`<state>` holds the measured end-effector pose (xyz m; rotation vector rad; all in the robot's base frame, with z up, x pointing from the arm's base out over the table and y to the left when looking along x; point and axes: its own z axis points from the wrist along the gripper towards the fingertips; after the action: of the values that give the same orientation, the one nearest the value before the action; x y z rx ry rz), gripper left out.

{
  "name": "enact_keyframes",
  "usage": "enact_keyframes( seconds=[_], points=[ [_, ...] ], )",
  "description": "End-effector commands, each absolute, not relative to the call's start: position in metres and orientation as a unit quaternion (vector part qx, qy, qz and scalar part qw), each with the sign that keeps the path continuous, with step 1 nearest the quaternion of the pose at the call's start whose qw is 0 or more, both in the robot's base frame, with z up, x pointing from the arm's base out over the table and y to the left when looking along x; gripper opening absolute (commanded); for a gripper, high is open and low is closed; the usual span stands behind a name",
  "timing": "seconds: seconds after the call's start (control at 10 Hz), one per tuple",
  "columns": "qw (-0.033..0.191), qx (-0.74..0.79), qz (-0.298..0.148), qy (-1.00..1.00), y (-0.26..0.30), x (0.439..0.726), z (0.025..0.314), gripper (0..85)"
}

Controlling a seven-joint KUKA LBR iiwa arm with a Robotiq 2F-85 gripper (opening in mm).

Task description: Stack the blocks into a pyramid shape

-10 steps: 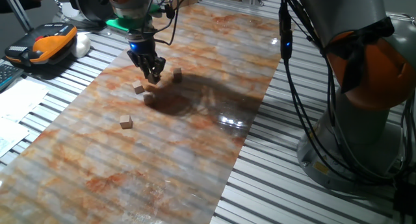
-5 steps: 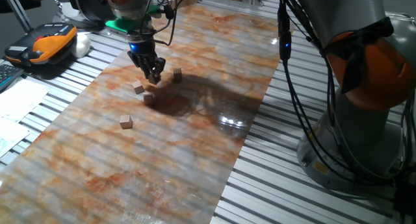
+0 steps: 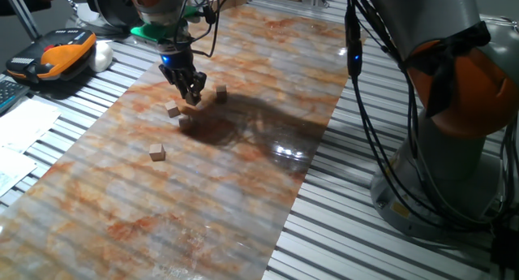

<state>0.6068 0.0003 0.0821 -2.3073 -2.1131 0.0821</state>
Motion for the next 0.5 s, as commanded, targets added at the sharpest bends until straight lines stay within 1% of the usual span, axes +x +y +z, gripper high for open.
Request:
enact_keyframes(
  seconds=[0.0, 0.4],
  points=[
    [0.006, -0.738, 0.025, -0.675, 0.0002, 0.6066, 0.0817, 0.0],
    [0.006, -0.737, 0.02, -0.676, -0.0035, 0.6053, 0.0786, 0.0]
  ],
)
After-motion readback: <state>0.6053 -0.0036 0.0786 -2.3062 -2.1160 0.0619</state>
